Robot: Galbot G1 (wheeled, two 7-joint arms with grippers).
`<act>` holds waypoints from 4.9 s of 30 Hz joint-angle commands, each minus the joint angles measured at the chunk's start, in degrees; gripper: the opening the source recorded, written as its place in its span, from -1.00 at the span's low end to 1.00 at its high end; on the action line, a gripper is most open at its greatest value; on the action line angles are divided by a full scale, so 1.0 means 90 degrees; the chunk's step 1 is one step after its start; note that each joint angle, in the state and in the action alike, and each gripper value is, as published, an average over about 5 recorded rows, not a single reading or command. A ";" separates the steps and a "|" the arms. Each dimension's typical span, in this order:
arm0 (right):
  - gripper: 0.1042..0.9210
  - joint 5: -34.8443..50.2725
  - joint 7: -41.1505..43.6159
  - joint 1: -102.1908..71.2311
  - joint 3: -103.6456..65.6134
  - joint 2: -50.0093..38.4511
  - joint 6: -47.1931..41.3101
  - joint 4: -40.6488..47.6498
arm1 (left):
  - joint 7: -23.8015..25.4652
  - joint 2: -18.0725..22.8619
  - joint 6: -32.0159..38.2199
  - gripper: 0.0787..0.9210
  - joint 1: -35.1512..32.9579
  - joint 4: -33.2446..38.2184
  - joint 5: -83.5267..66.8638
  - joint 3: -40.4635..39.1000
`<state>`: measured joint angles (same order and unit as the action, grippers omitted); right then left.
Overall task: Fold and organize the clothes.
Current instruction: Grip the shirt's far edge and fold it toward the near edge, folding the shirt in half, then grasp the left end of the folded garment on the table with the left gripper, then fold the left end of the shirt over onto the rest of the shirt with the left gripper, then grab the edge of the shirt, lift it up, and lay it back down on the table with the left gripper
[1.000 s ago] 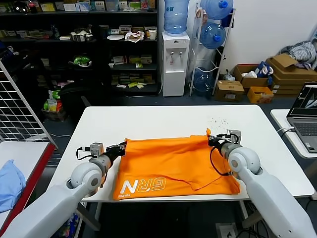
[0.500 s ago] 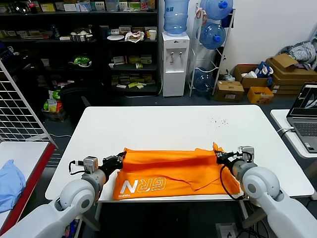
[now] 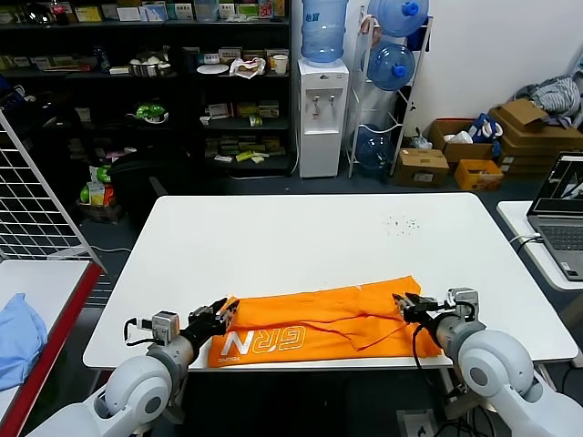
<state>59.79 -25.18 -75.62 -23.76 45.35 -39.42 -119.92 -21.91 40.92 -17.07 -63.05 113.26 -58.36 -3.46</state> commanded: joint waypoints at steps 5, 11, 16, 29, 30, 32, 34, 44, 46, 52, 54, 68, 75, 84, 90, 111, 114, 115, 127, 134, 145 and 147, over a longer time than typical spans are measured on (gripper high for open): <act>0.33 -0.0027 0.0055 -0.0362 -0.0240 -0.0051 0.0028 -0.0213 | 0.0061 0.0106 0.0049 0.20 -0.0434 -0.0225 0.0283 0.0186; 0.75 -0.0032 0.0044 -0.0405 -0.0293 -0.0030 0.0042 -0.0201 | 0.0079 0.0203 0.0091 0.61 -0.0597 -0.0310 0.0363 0.0213; 0.97 -0.0032 0.0040 -0.0422 -0.0309 -0.0018 0.0047 -0.0201 | 0.0025 0.0249 0.0183 0.91 -0.0657 -0.0343 0.0448 0.0150; 1.00 -0.0027 0.0039 -0.0429 -0.0341 -0.0012 0.0090 -0.0183 | -0.0013 0.0288 0.0242 0.31 -0.0749 -0.0304 0.0578 0.0000; 1.00 -0.0027 0.0039 -0.0428 -0.0342 -0.0008 0.0095 -0.0181 | -0.0015 0.0297 0.0245 0.25 -0.0752 -0.0302 0.0582 -0.0001; 1.00 -0.0028 0.0038 -0.0429 -0.0342 0.0002 0.0103 -0.0178 | -0.0020 0.0312 0.0253 0.10 -0.0758 -0.0296 0.0589 -0.0001; 1.00 -0.0030 0.0039 -0.0434 -0.0343 0.0013 0.0111 -0.0178 | -0.0023 0.0322 0.0261 -0.02 -0.0762 -0.0289 0.0595 -0.0001; 1.00 -0.0073 0.0046 -0.0441 -0.0340 0.0068 0.0166 -0.0163 | -0.0059 0.0325 0.0277 -0.72 -0.0747 -0.0197 0.0593 0.0010; 1.00 -0.0086 0.0053 -0.0427 -0.0327 0.0080 0.0181 -0.0145 | -0.0084 0.0283 0.0271 -0.83 -0.0745 -0.0119 0.0563 0.0055; 1.00 -0.0138 0.0116 -0.0276 -0.0199 0.0103 0.0223 -0.0048 | -0.0255 -0.0189 0.0209 -0.91 -0.0805 0.0364 0.0096 0.0524; 1.00 -0.0183 0.0166 -0.0196 -0.0127 0.0114 0.0241 0.0000 | -0.0303 -0.0474 0.0190 -0.91 -0.0888 0.0568 -0.0108 0.0764; 1.00 -0.0545 0.0609 0.0023 0.0107 0.0243 0.0373 0.0218 | -0.0603 -0.2219 0.0093 -0.91 -0.1666 0.0060 -0.1416 0.2406; 1.00 -0.0638 0.0664 -0.0053 0.0047 0.0256 0.0409 0.0219 | -0.0471 -0.2885 0.0186 -0.91 -0.1647 -0.0773 -0.1617 0.2665; 1.00 -0.0736 0.0666 -0.0052 0.0055 0.0345 0.0414 0.0271 | -0.0428 -0.3234 0.0269 -0.91 -0.1363 -0.0971 -0.1792 0.2588; 1.00 -0.0811 0.0588 -0.0120 0.0019 0.0422 0.0388 0.0235 | -0.1175 -0.2452 0.0022 -0.91 -0.1283 0.0537 -0.2610 0.2201; 1.00 -0.1192 0.0420 -0.0748 -0.0362 0.0822 0.0375 0.0241 | -0.2822 0.1218 -0.0126 -0.91 0.2098 0.0640 -0.3384 -0.1504; 1.00 -0.1182 0.0423 -0.0716 -0.0347 0.0813 0.0375 0.0253 | -0.2857 0.1311 -0.0123 -0.91 0.2108 0.0630 -0.3296 -0.1591; 1.00 -0.1178 0.0424 -0.0703 -0.0340 0.0810 0.0375 0.0256 | -0.2856 0.1341 -0.0122 -0.91 0.2108 0.0614 -0.3245 -0.1614; 1.00 -0.1171 0.0456 -0.0708 -0.0327 0.0807 0.0382 0.0229 | -0.2666 0.1404 -0.0132 -0.91 0.2046 0.0362 -0.2864 -0.1599; 1.00 -0.1172 0.0460 -0.0713 -0.0331 0.0812 0.0385 0.0224 | -0.2536 0.1231 -0.0137 -0.70 0.1970 0.0476 -0.2760 -0.1433; 1.00 -0.1164 0.0511 -0.0653 -0.0276 0.0794 0.0398 0.0270 | -0.0799 -0.0794 -0.0245 0.08 0.0823 0.0330 -0.2153 0.0197; 1.00 -0.1164 0.0529 -0.0639 -0.0265 0.0783 0.0404 0.0291 | -0.0112 -0.1371 -0.0169 0.23 0.0576 0.0035 -0.2079 0.0444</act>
<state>49.31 -20.54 -81.47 -26.22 52.46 -35.86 -117.47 -40.17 45.84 -19.11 -49.29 117.77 -80.88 -11.29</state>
